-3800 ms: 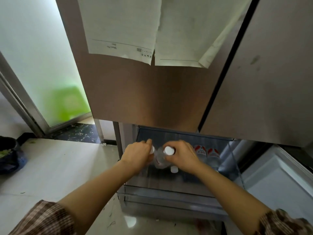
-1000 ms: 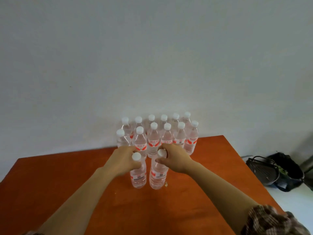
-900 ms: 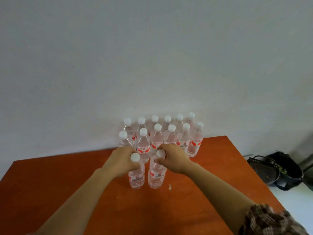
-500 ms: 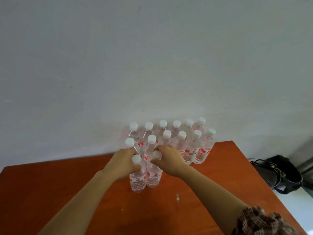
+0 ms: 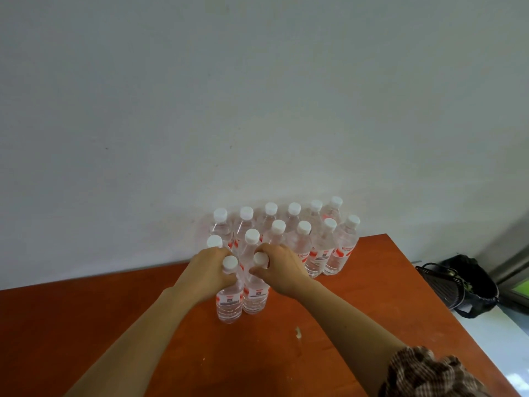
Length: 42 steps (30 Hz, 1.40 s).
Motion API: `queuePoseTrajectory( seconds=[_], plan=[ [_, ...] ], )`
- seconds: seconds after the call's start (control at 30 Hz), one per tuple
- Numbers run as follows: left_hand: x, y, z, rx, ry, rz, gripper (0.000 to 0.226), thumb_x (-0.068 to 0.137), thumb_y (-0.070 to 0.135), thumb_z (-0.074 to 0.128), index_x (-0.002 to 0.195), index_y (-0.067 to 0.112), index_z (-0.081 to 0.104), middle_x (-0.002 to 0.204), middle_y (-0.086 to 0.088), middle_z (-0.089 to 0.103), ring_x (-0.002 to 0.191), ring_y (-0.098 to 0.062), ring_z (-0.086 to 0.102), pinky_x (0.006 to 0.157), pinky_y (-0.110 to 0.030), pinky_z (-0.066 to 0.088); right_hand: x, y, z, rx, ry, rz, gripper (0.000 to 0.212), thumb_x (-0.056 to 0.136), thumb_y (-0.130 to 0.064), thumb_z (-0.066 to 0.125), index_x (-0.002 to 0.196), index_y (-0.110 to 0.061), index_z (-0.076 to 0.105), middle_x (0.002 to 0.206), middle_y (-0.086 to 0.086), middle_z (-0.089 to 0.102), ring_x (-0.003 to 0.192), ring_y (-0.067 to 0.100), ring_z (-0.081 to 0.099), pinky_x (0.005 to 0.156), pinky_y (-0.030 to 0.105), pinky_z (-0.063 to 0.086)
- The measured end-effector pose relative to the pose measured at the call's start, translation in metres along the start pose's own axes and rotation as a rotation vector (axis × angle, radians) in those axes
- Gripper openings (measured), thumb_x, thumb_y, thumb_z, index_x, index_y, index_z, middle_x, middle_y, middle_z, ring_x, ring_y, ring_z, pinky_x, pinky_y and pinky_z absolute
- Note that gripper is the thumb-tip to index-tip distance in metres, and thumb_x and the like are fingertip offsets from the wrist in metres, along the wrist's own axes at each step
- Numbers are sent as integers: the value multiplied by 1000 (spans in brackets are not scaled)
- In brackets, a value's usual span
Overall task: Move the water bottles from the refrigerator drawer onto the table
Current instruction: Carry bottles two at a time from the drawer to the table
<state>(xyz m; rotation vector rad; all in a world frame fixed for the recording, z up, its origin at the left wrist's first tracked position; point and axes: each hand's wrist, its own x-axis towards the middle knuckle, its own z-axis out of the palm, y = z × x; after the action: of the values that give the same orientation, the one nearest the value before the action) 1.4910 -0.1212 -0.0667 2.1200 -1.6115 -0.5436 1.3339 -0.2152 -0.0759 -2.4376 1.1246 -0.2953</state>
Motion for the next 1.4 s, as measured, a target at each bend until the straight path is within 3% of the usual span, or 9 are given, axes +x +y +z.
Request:
queuePoseTrajectory(
  seconds=[0.17, 0.37, 0.5, 0.63, 0.77, 0.93, 1.07, 1.4],
  plan=[
    [-5, -3, 3, -10, 20, -16, 19, 76, 23, 69, 93, 23, 60, 86, 5, 64, 76, -10, 61, 65, -27, 50, -2, -2, -1, 2, -59, 18, 37, 84, -35, 68, 114, -20, 55, 107, 3, 63, 92, 23, 60, 71, 31, 43],
    [-12, -1, 4, 27, 60, -7, 15, 84, 30, 65, 95, 24, 58, 91, 4, 64, 76, -8, 60, 60, -20, 40, -8, -1, 1, -13, -76, 55, 44, 84, -33, 67, 122, -18, 50, 119, 3, 58, 100, 23, 59, 77, 32, 47],
    [-16, 5, 4, 99, 91, -18, 21, 86, 33, 63, 104, 25, 57, 101, 2, 64, 82, -13, 60, 69, -25, 48, -14, 0, -1, 0, -61, 67, 48, 84, -31, 67, 127, -17, 48, 124, 2, 55, 105, 22, 56, 79, 32, 46],
    [-21, 18, 4, 207, 132, -17, 44, 90, 36, 61, 130, 23, 50, 124, 0, 57, 103, -17, 60, 79, -24, 46, -25, 6, -6, 10, -26, 60, 52, 86, -30, 65, 132, -17, 46, 129, 4, 54, 110, 23, 56, 85, 33, 48],
    [-23, 45, 5, 264, 234, 79, 43, 93, 33, 56, 134, 21, 47, 134, 2, 49, 120, -15, 50, 88, -25, 46, -45, 18, -18, 30, 34, 97, 52, 89, -33, 64, 135, -19, 44, 134, 2, 53, 114, 22, 56, 88, 33, 50],
    [-14, 103, 35, 262, 204, 207, 41, 94, 30, 53, 133, 19, 48, 133, 1, 49, 120, -15, 48, 92, -27, 47, -89, 57, -51, -50, 114, 187, 52, 90, -34, 62, 137, -21, 44, 140, 1, 50, 118, 21, 55, 92, 36, 53],
    [-13, 170, 85, 278, 103, 296, 42, 95, 33, 49, 135, 19, 46, 134, -1, 48, 123, -19, 45, 97, -33, 44, -152, 102, -87, -207, 163, 336, 58, 90, -36, 61, 142, -21, 39, 143, 2, 45, 132, 23, 43, 109, 43, 37],
    [-123, 373, 242, 307, -146, 533, 41, 94, 32, 47, 132, 18, 47, 134, -4, 45, 122, -23, 43, 96, -37, 45, -411, 221, -150, -298, 249, 718, 60, 90, -42, 57, 142, -21, 36, 141, 5, 44, 129, 28, 40, 103, 46, 36]
  ],
)
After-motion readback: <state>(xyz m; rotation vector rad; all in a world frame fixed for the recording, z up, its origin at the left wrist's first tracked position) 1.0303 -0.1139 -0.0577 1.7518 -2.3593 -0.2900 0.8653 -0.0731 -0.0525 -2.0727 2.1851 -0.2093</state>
